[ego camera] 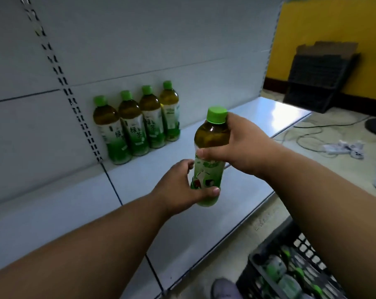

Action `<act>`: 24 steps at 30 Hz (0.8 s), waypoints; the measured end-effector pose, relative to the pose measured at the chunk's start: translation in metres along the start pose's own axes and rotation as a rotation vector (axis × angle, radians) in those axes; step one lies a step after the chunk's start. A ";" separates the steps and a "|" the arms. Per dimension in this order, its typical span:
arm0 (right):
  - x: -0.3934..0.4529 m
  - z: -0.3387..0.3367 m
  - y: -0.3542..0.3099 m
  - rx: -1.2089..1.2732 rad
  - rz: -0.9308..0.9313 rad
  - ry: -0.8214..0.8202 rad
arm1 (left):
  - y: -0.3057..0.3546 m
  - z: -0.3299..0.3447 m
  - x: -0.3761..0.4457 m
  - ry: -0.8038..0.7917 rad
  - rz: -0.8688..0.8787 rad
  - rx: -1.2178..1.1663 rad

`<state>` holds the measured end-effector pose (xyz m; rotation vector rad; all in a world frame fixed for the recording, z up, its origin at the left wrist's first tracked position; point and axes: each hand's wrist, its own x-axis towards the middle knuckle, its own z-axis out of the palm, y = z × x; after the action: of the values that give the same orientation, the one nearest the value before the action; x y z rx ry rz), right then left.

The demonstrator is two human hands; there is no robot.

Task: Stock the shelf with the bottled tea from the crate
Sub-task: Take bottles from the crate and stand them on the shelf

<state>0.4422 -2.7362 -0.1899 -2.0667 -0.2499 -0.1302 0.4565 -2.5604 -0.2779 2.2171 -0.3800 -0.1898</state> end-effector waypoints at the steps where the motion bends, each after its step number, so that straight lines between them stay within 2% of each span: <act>1: 0.017 0.004 0.007 -0.016 -0.010 -0.018 | -0.011 -0.001 0.014 0.030 -0.012 0.020; 9: 0.140 0.013 0.057 -0.047 0.005 0.009 | -0.052 0.005 0.118 0.111 -0.058 0.255; 14: 0.195 0.010 0.083 0.016 0.015 0.089 | -0.072 0.019 0.161 0.196 -0.181 0.409; 19: 0.221 0.008 0.099 -0.197 -0.012 0.176 | -0.076 0.036 0.175 0.225 -0.236 0.584; 24: 0.209 0.023 0.129 -0.107 0.040 0.309 | -0.077 0.041 0.175 0.215 -0.211 0.669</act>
<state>0.6752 -2.7509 -0.2694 -2.1212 -0.0119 -0.4425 0.6266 -2.6040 -0.3639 2.9042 -0.0893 0.0824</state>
